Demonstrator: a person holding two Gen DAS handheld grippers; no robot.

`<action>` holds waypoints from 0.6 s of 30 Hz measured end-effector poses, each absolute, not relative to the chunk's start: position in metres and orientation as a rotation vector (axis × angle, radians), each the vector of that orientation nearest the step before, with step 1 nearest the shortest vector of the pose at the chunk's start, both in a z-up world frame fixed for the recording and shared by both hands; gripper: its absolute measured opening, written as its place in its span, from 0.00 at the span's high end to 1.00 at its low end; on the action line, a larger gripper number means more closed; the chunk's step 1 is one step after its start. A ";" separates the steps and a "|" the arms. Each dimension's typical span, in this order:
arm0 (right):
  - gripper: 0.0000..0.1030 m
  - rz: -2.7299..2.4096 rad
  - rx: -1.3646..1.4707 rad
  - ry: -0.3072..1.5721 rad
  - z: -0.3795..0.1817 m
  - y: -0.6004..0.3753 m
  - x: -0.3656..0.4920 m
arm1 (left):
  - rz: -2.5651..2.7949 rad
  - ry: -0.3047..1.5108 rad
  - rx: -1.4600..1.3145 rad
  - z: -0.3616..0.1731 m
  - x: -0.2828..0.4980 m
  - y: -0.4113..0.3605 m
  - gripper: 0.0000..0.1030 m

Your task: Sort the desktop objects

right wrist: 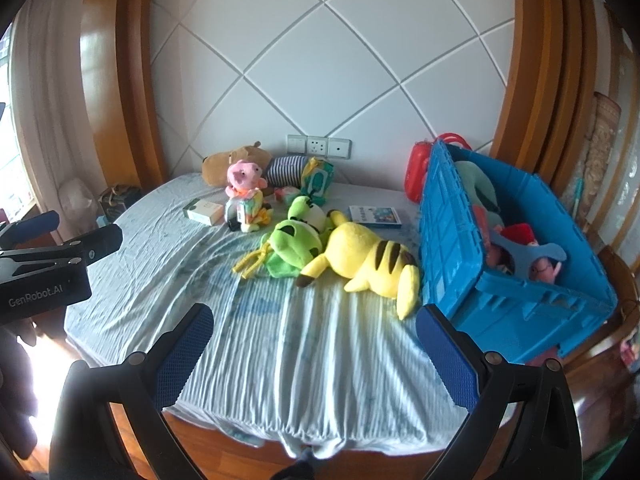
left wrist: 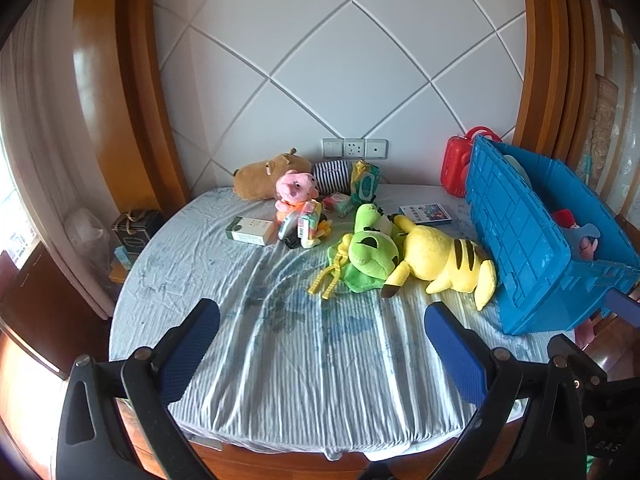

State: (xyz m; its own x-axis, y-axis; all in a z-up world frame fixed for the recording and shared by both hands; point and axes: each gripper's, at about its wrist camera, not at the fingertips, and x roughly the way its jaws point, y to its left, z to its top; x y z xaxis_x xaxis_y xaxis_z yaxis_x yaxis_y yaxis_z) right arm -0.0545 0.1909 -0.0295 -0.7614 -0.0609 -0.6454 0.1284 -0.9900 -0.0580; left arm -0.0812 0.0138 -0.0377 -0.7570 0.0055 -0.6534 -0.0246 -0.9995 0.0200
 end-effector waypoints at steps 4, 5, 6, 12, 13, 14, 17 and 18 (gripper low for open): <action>0.00 -2.823 1.055 0.144 -0.041 0.205 -0.095 | 2.891 0.016 -1.138 -0.054 -0.123 0.028 0.00; 0.00 -2.817 1.052 0.144 -0.043 0.209 -0.105 | 2.888 0.019 -1.149 -0.058 -0.132 0.031 0.00; 0.00 -2.807 1.052 0.158 -0.046 0.213 -0.116 | 2.883 0.018 -1.173 -0.064 -0.144 0.035 0.00; 0.00 -2.737 1.083 0.185 -0.067 0.238 -0.174 | 2.875 0.023 -1.241 -0.092 -0.204 0.051 0.00; 0.00 -2.723 1.089 0.191 -0.070 0.240 -0.182 | 2.880 0.036 -1.242 -0.096 -0.213 0.054 0.00; 0.00 -2.710 1.095 0.198 -0.074 0.243 -0.190 | 2.889 0.061 -1.242 -0.099 -0.221 0.056 0.00; 0.00 -2.675 1.114 0.213 -0.083 0.248 -0.209 | 2.882 0.098 -1.253 -0.111 -0.248 0.057 0.00; 0.00 -2.663 1.122 0.215 -0.086 0.249 -0.214 | 2.871 0.101 -1.262 -0.114 -0.256 0.057 0.00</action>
